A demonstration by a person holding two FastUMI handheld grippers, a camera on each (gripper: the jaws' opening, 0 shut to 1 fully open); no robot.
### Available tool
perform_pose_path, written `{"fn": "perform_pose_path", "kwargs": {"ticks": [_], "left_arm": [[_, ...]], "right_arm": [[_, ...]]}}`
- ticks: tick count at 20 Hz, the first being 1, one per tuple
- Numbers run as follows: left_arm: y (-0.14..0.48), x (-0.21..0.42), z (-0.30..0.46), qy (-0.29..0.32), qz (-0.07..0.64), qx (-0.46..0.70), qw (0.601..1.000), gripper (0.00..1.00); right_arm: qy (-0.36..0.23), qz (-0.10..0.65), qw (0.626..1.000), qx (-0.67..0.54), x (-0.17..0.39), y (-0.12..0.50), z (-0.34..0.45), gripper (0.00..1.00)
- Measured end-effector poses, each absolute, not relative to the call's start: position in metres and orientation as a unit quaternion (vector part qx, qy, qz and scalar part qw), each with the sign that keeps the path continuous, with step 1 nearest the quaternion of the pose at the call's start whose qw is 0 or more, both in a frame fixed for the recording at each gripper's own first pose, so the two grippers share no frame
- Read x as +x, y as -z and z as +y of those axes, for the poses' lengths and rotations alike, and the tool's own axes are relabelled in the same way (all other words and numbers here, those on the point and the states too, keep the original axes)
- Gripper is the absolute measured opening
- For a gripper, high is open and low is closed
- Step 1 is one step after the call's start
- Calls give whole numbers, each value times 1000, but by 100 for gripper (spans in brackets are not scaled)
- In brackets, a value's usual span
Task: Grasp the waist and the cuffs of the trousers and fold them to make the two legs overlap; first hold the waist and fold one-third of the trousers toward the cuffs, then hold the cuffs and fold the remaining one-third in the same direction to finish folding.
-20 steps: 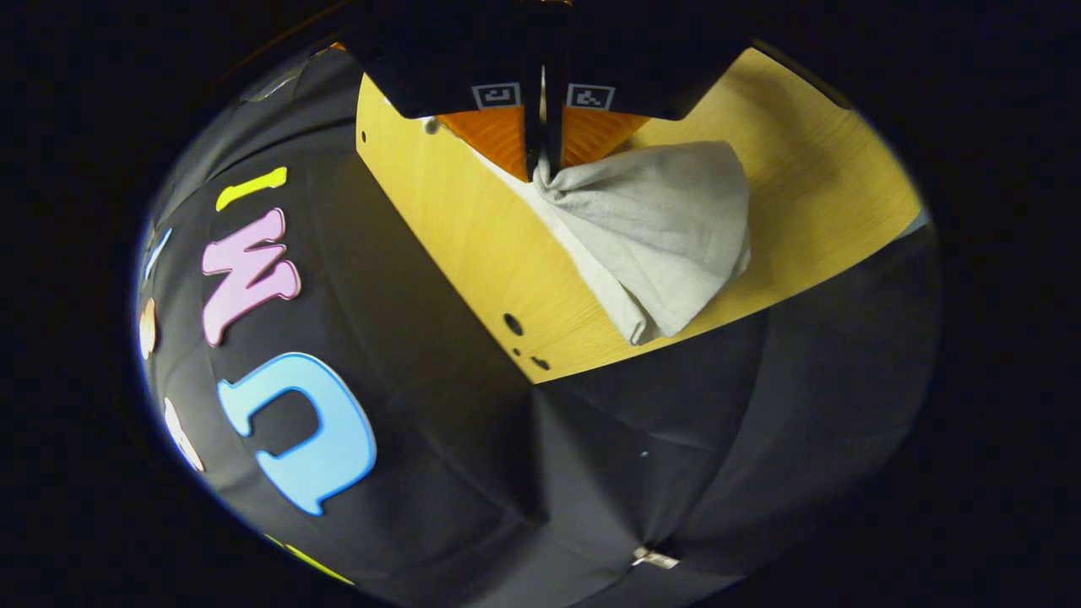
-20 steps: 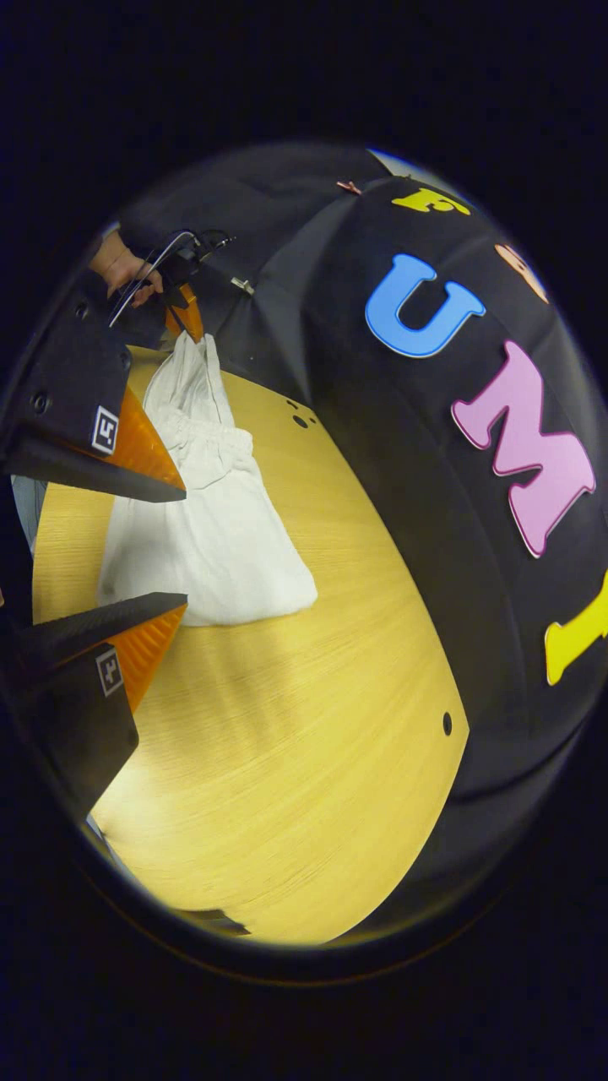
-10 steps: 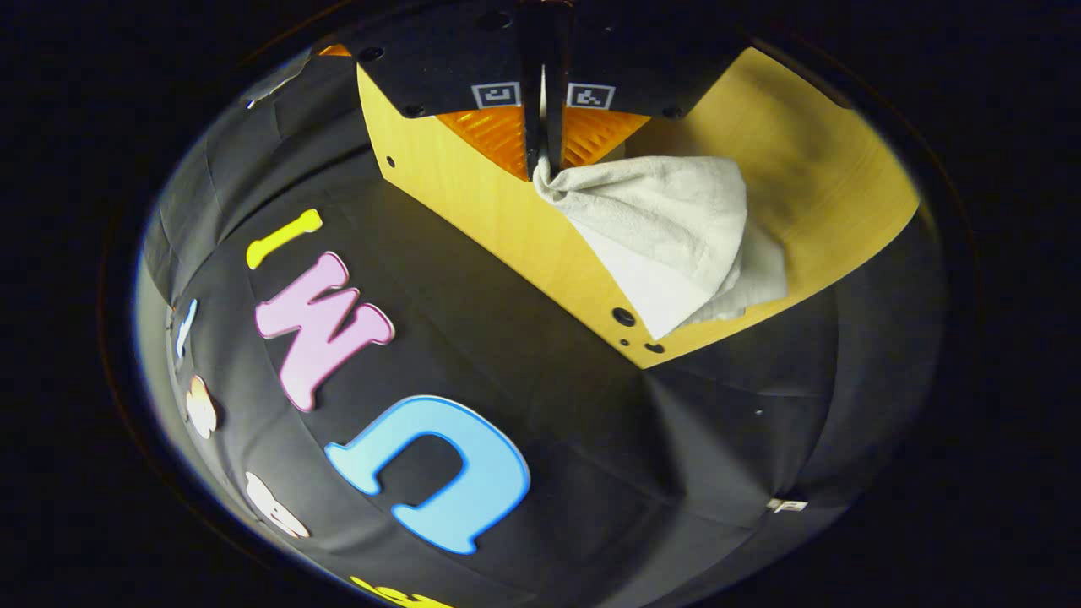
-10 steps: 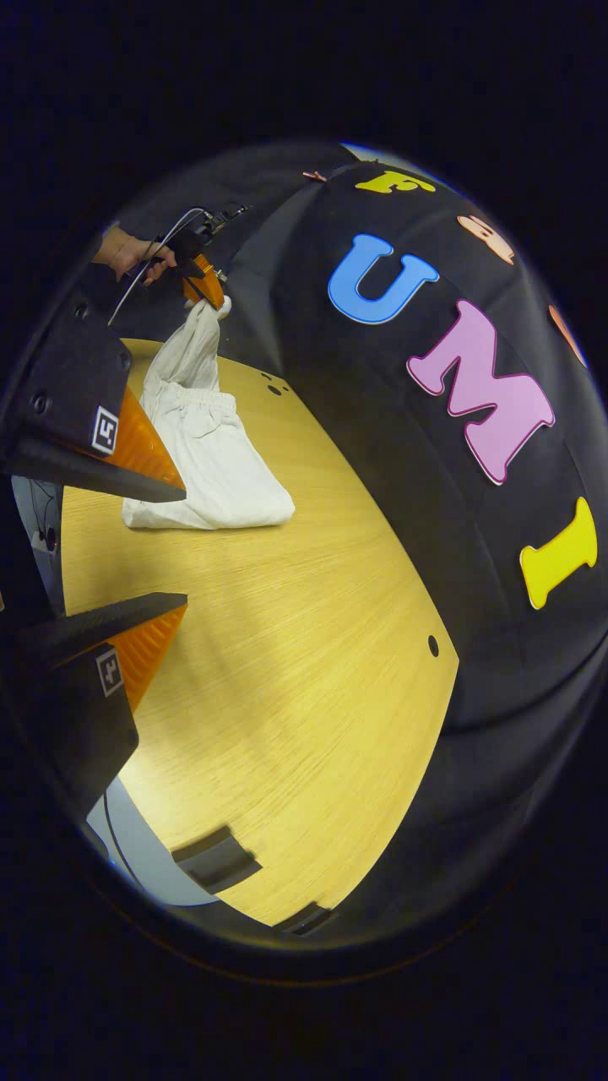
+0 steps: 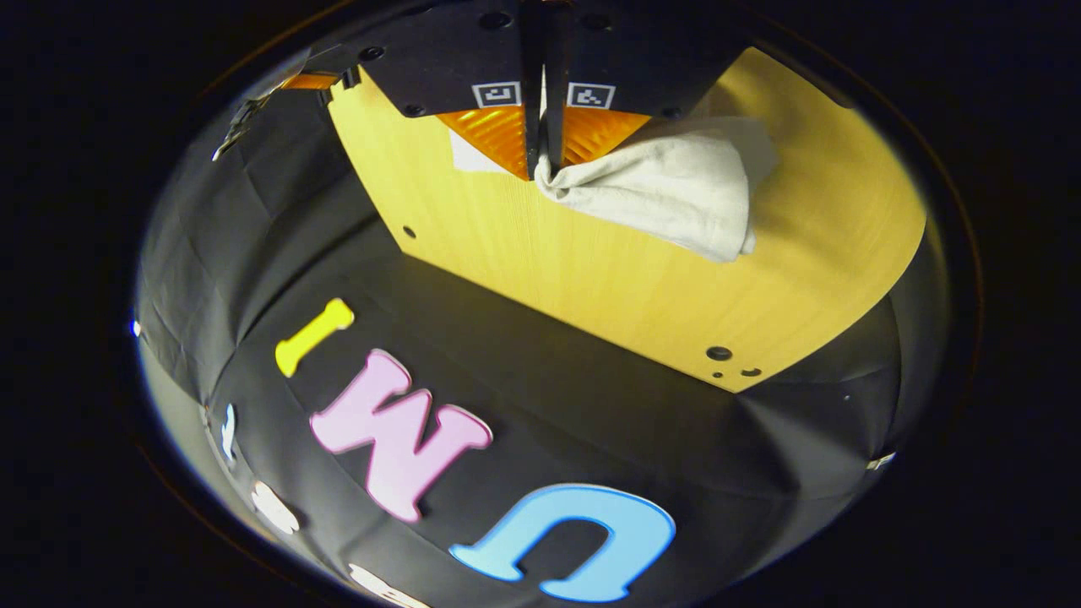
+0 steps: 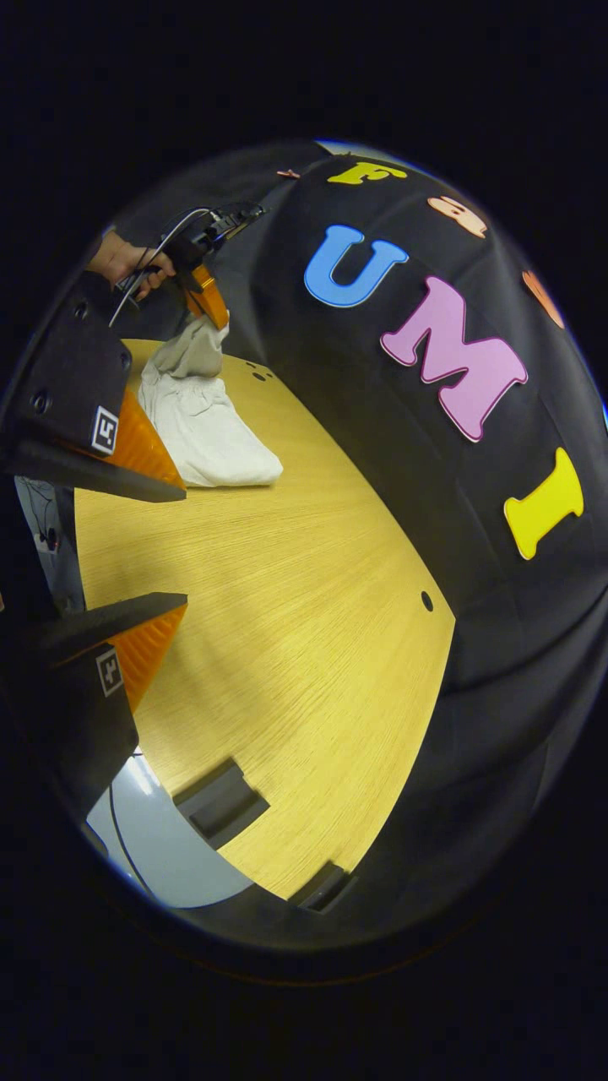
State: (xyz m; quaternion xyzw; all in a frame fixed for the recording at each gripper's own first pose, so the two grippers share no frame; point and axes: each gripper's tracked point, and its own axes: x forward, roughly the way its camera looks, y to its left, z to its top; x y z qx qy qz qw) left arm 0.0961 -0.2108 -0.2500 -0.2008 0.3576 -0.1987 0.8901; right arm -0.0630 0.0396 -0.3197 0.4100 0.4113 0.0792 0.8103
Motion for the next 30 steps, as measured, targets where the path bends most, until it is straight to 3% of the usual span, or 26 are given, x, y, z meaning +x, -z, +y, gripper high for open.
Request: {"fn": "perform_pose_path", "kwargs": {"ticks": [8, 11, 13, 17, 18, 19, 25, 30], "left_arm": [[308, 55, -255, 226, 431, -125, 865, 12], [327, 32, -268, 244, 450, -84, 855, 26], [335, 16, -273, 265, 450, -38, 852, 56], [342, -6, -276, 297, 437, 18, 848, 65], [341, -11, -275, 303, 436, 20, 847, 73], [338, -14, -275, 306, 433, 19, 848, 70], [314, -38, -271, 316, 425, -12, 848, 82], [288, -67, -256, 323, 430, -76, 840, 83]], "right_arm": [[-82, 414, 807, 412, -63, 325, 29, 68], [-84, 416, 806, 413, -62, 323, 29, 68], [-87, 416, 806, 412, -59, 324, 31, 68], [-96, 413, 808, 409, -56, 320, 38, 68], [-100, 413, 808, 409, -55, 318, 41, 68], [-103, 412, 808, 408, -54, 317, 44, 68], [-136, 416, 807, 396, -52, 306, 76, 68], [-178, 408, 809, 385, -47, 279, 112, 68]]}}
